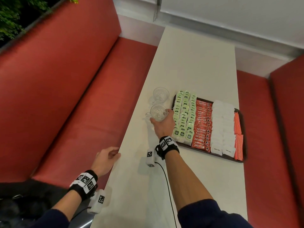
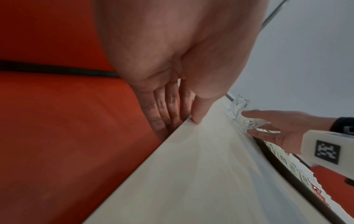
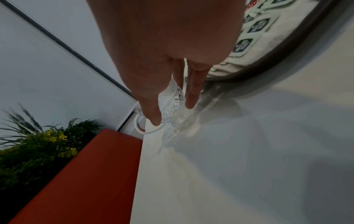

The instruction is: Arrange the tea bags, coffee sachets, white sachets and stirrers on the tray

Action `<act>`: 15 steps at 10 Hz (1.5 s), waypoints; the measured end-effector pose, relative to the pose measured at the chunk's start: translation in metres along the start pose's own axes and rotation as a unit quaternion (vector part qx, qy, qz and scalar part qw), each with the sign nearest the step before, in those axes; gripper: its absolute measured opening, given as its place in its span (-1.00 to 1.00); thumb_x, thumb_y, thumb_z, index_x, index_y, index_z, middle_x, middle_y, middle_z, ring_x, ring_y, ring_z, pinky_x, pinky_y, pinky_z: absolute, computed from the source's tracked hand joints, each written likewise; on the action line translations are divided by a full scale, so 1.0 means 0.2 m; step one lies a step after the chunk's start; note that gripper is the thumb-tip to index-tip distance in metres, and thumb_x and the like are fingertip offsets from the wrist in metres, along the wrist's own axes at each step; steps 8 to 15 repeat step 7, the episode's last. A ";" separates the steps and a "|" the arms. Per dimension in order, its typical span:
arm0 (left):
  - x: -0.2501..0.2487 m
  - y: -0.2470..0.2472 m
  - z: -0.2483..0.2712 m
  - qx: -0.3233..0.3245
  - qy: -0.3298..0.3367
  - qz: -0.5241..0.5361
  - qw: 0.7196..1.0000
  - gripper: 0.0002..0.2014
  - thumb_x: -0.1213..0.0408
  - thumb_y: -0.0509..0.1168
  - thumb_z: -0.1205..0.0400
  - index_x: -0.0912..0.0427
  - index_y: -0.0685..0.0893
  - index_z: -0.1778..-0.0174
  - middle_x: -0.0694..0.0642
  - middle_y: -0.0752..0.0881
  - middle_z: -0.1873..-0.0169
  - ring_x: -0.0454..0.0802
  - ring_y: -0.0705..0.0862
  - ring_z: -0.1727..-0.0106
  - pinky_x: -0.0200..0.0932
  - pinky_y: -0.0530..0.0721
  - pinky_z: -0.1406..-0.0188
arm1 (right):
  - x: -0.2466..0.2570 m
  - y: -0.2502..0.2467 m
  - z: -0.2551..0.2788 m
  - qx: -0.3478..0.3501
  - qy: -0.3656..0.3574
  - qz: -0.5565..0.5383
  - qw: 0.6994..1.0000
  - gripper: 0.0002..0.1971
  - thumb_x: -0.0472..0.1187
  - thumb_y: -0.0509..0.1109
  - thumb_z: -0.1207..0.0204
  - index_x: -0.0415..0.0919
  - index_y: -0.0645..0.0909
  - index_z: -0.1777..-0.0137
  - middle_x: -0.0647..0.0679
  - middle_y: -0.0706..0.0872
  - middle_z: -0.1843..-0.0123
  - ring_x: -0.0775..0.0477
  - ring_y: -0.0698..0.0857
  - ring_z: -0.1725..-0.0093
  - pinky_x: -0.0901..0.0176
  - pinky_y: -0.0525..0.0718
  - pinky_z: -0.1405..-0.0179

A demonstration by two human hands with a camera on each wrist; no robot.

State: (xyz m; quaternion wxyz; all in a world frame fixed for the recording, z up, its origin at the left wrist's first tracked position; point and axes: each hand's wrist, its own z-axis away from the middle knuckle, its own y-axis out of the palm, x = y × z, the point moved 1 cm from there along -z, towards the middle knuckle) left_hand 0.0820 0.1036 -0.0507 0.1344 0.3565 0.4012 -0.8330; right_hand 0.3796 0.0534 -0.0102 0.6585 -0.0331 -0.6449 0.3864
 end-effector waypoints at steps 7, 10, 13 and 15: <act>-0.03 -0.01 0.00 0.002 0.016 -0.054 0.998 -0.76 0.18 0.49 -0.75 0.06 0.85 -0.33 -0.07 0.91 -0.07 -0.04 0.86 -0.19 -0.22 0.61 -0.18 | 0.08 -0.14 0.04 0.047 0.006 0.051 0.998 0.13 -0.32 0.74 -0.46 -0.17 0.11 -0.91 -0.25 0.46 -0.79 -0.34 0.48 -0.74 -0.21 0.54 -0.63; -0.03 -0.01 0.00 0.002 0.016 -0.054 0.998 -0.76 0.18 0.49 -0.75 0.06 0.85 -0.33 -0.07 0.91 -0.07 -0.04 0.86 -0.19 -0.22 0.61 -0.18 | 0.08 -0.14 0.04 0.047 0.006 0.051 0.998 0.13 -0.32 0.74 -0.46 -0.17 0.11 -0.91 -0.25 0.46 -0.79 -0.34 0.48 -0.74 -0.21 0.54 -0.63; -0.03 -0.01 0.00 0.002 0.016 -0.054 0.998 -0.76 0.18 0.49 -0.75 0.06 0.85 -0.33 -0.07 0.91 -0.07 -0.04 0.86 -0.19 -0.22 0.61 -0.18 | 0.08 -0.14 0.04 0.047 0.006 0.051 0.998 0.13 -0.32 0.74 -0.46 -0.17 0.11 -0.91 -0.25 0.46 -0.79 -0.34 0.48 -0.74 -0.21 0.54 -0.63; -0.03 -0.01 0.00 0.002 0.016 -0.054 0.998 -0.76 0.18 0.49 -0.75 0.06 0.85 -0.33 -0.07 0.91 -0.07 -0.04 0.86 -0.19 -0.22 0.61 -0.18 | 0.08 -0.14 0.04 0.047 0.006 0.051 0.998 0.13 -0.32 0.74 -0.46 -0.17 0.11 -0.91 -0.25 0.46 -0.79 -0.34 0.48 -0.74 -0.21 0.54 -0.63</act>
